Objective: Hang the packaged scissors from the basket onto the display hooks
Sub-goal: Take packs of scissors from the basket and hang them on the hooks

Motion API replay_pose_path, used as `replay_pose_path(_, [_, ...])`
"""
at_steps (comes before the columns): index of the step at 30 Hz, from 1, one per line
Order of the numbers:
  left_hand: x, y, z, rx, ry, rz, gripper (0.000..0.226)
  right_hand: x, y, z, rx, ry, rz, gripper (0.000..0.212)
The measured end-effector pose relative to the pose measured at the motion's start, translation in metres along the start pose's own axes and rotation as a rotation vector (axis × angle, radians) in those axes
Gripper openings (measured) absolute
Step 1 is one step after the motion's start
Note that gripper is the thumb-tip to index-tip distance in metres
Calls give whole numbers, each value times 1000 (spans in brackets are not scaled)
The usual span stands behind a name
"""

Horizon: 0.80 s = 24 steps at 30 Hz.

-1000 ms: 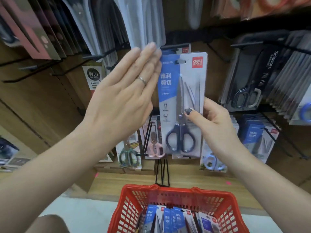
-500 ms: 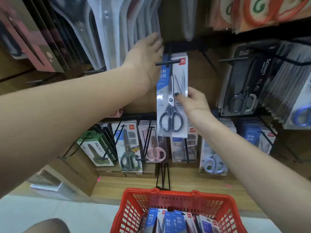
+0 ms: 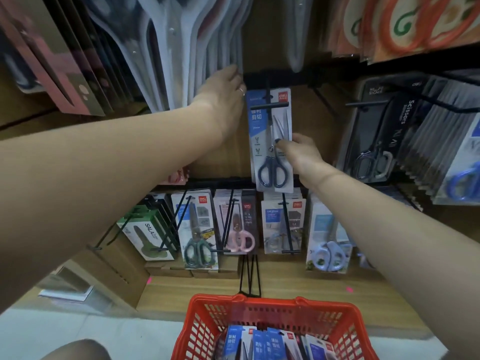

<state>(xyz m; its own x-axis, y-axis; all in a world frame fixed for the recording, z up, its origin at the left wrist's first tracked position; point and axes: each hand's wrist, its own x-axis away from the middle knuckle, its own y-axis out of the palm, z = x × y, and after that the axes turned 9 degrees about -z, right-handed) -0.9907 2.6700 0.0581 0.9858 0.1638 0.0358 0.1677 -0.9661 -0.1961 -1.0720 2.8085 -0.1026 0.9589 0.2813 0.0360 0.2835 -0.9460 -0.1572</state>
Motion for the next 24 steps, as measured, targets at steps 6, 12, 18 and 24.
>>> replay_pose_path(6, [7, 6, 25, 106, -10, 128, 70, 1, -1, -1, 220, 104, 75, 54])
replay_pose_path(12, [19, 5, 43, 82, 16, 149, 70, 27, -5, 2, 444, 58, 123, 49])
replay_pose_path(18, [63, 12, 101, 184, 157, 204, 67, 104, -6, 29, 430, -275, 235, 20])
replay_pose_path(24, [140, 36, 192, 481, 407, 556, 50, 193, 3, 110, 223, -312, 271, 22])
